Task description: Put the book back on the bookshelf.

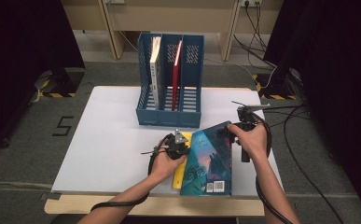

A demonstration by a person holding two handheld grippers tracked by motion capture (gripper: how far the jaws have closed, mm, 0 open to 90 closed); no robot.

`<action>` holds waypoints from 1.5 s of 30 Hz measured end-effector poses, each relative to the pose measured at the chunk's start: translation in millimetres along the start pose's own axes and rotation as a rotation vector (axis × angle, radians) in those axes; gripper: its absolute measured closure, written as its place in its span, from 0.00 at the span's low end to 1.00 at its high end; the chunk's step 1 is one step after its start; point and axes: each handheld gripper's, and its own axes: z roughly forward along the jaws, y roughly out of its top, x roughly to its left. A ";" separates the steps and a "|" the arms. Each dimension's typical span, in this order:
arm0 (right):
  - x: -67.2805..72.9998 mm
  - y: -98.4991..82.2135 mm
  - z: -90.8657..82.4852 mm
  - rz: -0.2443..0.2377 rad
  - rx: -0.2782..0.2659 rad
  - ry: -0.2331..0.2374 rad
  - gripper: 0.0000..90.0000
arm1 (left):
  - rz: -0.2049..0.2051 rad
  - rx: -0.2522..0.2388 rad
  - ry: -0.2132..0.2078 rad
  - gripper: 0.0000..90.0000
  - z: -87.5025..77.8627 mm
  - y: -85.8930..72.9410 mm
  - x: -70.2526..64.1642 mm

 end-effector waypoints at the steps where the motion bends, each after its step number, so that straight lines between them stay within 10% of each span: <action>1: -0.8 -0.3 0.0 0.001 0.004 0.001 0.74 | -0.003 -0.001 -0.001 0.90 -0.1 -0.1 0.1; 25: -6.0 -1.3 3.4 0.016 0.042 0.056 0.80 | -0.024 -0.008 -0.015 0.86 -3.1 -2.5 4.0; 33: -4.0 -3.1 6.4 0.025 0.050 0.109 0.82 | -0.075 -0.063 -0.045 0.76 -27.3 -7.7 21.7; 45: 16.6 -4.0 -10.9 -0.045 -0.009 0.130 0.83 | -0.111 -0.135 0.030 0.69 -79.8 -19.9 70.2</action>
